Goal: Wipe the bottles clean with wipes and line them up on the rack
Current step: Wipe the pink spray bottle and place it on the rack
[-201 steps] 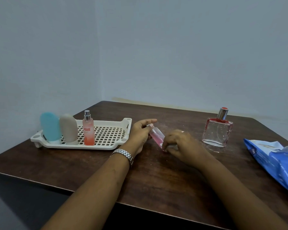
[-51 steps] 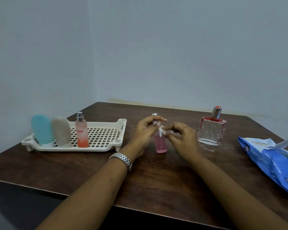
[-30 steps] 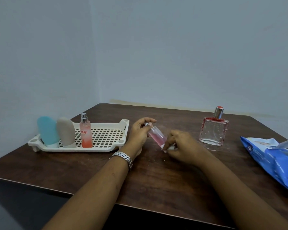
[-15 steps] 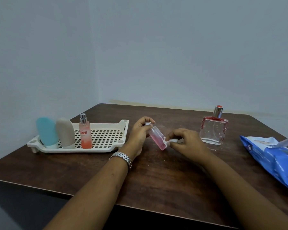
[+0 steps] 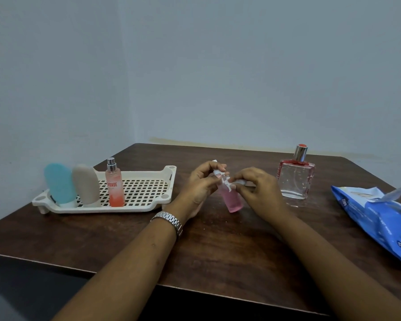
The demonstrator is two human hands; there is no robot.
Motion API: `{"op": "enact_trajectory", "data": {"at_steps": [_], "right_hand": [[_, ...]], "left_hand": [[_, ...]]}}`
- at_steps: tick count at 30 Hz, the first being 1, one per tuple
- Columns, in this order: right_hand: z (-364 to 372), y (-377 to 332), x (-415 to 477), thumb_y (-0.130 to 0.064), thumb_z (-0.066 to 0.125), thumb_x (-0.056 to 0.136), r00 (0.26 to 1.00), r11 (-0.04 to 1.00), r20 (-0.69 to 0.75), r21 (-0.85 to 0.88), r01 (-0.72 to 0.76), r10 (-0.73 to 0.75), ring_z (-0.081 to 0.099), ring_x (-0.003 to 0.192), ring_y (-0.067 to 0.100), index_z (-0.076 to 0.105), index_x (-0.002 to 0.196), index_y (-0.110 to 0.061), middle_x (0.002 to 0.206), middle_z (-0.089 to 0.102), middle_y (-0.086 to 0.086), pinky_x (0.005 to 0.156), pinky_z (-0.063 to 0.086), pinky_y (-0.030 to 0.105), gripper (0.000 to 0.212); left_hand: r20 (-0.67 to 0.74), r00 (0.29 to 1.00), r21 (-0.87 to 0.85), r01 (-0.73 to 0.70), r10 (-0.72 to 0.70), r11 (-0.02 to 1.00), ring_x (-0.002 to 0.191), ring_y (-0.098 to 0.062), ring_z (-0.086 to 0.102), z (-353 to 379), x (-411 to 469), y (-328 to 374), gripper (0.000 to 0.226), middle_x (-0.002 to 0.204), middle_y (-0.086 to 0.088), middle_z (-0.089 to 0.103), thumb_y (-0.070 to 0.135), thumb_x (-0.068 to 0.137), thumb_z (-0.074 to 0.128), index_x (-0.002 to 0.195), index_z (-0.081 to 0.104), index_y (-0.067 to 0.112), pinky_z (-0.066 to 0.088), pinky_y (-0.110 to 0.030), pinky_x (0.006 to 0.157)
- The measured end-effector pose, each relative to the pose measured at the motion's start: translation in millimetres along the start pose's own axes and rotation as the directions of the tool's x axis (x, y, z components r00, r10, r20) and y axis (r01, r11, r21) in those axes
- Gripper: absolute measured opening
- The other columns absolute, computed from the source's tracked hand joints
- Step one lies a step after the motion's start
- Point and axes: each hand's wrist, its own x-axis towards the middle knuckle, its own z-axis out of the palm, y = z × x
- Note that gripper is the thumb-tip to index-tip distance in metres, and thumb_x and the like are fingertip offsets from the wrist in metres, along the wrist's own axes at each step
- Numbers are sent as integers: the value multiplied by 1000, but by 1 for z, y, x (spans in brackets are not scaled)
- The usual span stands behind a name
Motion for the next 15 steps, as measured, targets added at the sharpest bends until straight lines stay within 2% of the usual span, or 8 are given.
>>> {"op": "enact_trajectory", "data": {"at_steps": [3, 9, 15], "right_hand": [[0, -1, 0, -8, 72, 79, 999, 1000, -38, 17, 19, -18, 50, 83, -8, 72, 91, -15, 90, 59, -8, 69, 37, -1, 14], [1, -5, 1, -8, 71, 80, 992, 999, -129, 36, 23, -19, 49, 82, -9, 73, 93, -12, 89, 59, -10, 70, 36, -2, 13], [1, -2, 2, -14, 72, 79, 995, 986, -64, 152, -72, 82, 57, 83, -1, 73, 93, -19, 87, 63, -10, 70, 44, 6, 14]], "left_hand": [[8, 1000, -3, -9, 9, 1000, 94, -10, 63, 1, -1, 0, 23, 110, 0, 61, -9, 92, 49, 84, 58, 11, 53, -20, 75], [55, 998, 29, -41, 39, 999, 106, -15, 59, 0, 0, -5, 17, 107, 2, 63, -2, 87, 61, 84, 61, 14, 51, -23, 79], [37, 999, 1, -24, 24, 1000, 95, -9, 61, 1, -1, -4, 21, 103, 4, 62, -7, 88, 56, 85, 59, 13, 52, -20, 74]]}}
